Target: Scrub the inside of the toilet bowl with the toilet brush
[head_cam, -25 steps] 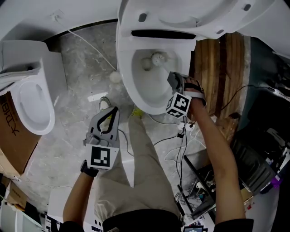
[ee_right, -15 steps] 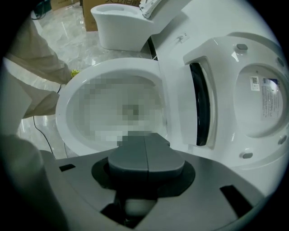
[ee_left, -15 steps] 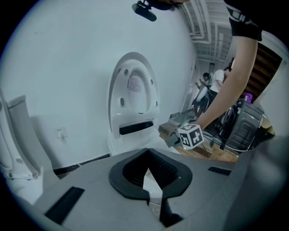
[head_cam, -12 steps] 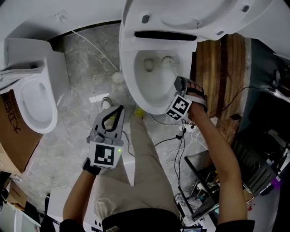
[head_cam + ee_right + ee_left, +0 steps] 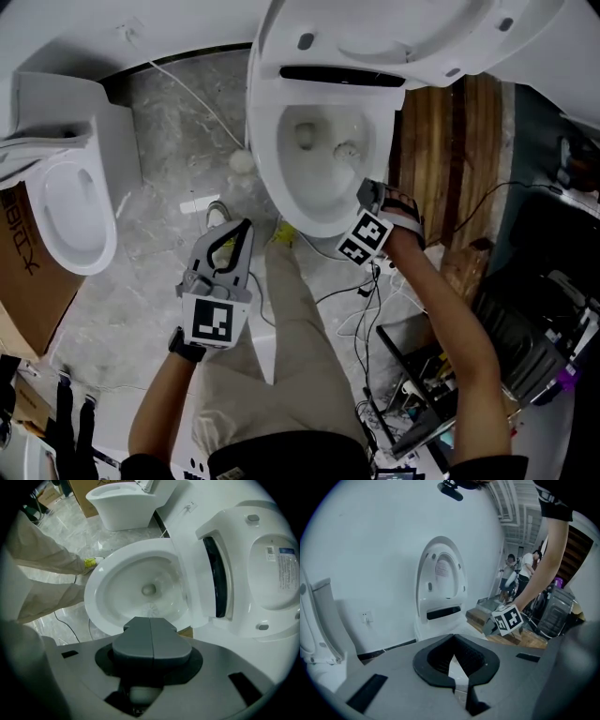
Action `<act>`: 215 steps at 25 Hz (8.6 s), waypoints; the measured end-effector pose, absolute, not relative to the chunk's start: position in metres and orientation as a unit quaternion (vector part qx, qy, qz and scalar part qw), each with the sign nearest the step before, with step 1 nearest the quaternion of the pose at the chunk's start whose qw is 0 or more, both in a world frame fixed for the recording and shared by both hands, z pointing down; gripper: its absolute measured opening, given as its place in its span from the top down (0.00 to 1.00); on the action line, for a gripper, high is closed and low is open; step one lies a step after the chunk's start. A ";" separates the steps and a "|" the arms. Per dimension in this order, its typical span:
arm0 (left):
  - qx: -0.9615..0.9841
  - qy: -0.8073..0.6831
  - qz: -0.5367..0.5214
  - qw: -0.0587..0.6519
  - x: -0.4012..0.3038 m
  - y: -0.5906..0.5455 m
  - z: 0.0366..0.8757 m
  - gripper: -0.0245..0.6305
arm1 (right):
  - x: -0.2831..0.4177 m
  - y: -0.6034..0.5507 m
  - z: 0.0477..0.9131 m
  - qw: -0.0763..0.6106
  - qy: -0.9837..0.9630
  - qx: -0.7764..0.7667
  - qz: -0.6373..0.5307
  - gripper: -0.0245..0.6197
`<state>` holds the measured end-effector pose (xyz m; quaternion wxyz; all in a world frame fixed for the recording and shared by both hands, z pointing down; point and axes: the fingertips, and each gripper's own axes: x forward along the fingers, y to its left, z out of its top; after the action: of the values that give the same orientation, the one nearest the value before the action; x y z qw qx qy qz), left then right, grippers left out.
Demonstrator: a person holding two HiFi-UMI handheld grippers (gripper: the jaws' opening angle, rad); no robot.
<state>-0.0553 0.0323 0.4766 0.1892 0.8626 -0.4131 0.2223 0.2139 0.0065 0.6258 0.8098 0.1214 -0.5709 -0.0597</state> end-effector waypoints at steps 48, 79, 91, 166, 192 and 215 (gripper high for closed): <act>0.846 -0.436 0.221 0.211 -0.078 0.037 0.498 0.93 | 0.105 -0.016 0.652 0.688 -0.690 0.210 0.075 0.72; 0.835 -0.454 0.208 0.231 -0.076 0.019 0.512 0.93 | 0.148 -0.060 0.719 0.690 -0.653 0.277 0.143 0.72; 0.841 -0.436 0.229 0.225 -0.067 0.051 0.512 0.93 | 0.147 -0.053 0.779 0.691 -0.655 0.282 0.116 0.72; 0.935 -0.288 0.208 -0.007 0.027 0.051 0.103 0.93 | 0.202 0.196 0.174 0.280 -0.668 0.585 0.364 0.72; 0.924 -0.310 0.222 -0.008 0.015 0.064 0.109 0.93 | 0.207 0.194 0.173 0.284 -0.680 0.573 0.358 0.72; 0.922 -0.314 0.226 0.017 0.002 0.058 0.119 0.93 | 0.216 0.202 0.179 0.308 -0.677 0.561 0.364 0.72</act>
<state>0.0024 0.0578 0.1186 0.0166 0.9218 -0.3142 0.2264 0.2164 0.2022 0.1786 0.3081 0.5608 -0.6771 0.3636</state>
